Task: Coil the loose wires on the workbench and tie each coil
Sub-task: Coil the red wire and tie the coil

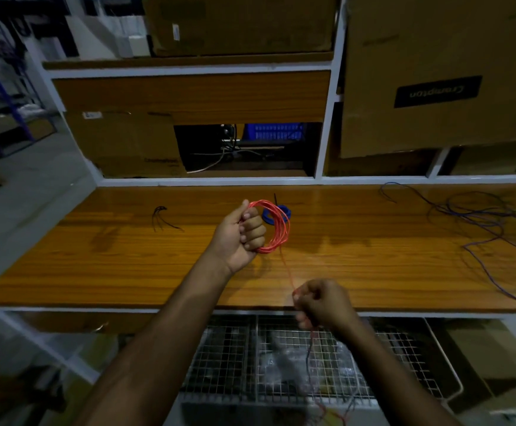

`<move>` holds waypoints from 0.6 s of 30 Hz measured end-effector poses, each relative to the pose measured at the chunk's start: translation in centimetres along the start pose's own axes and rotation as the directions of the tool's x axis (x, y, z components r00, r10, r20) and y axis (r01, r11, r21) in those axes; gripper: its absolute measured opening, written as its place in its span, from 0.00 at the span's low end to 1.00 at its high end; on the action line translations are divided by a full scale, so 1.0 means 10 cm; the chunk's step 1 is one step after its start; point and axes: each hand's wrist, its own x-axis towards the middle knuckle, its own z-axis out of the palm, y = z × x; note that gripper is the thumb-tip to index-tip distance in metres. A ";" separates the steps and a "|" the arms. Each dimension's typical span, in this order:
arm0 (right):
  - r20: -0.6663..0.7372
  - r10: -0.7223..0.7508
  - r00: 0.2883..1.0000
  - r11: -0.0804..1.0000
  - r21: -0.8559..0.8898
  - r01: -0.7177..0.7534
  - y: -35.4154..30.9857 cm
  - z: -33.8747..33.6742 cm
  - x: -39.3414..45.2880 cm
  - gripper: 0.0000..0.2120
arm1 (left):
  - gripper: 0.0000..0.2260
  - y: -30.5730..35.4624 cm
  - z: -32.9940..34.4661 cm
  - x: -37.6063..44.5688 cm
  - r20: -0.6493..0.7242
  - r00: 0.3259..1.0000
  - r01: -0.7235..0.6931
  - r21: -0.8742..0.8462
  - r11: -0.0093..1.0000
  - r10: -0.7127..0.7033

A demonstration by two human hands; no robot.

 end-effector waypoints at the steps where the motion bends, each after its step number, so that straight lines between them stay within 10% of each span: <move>1: 0.016 -0.047 0.999 0.990 -0.134 0.049 -0.12 0.07 -0.10 0.05 | 0.22 -0.01 0.00 0.00 -0.016 1.000 -0.007 0.013 1.000 0.007; 5: 0.270 -0.329 0.905 0.650 -0.630 0.424 -0.68 0.11 -0.48 0.08 | 0.21 -0.04 0.00 -0.02 -0.057 0.998 -0.010 0.088 0.996 0.015; 18: 0.351 -0.737 0.578 0.216 -0.688 0.693 -1.63 -0.32 -0.33 0.15 | 0.13 -0.16 0.22 -0.19 -0.082 0.989 -0.077 0.409 0.909 0.120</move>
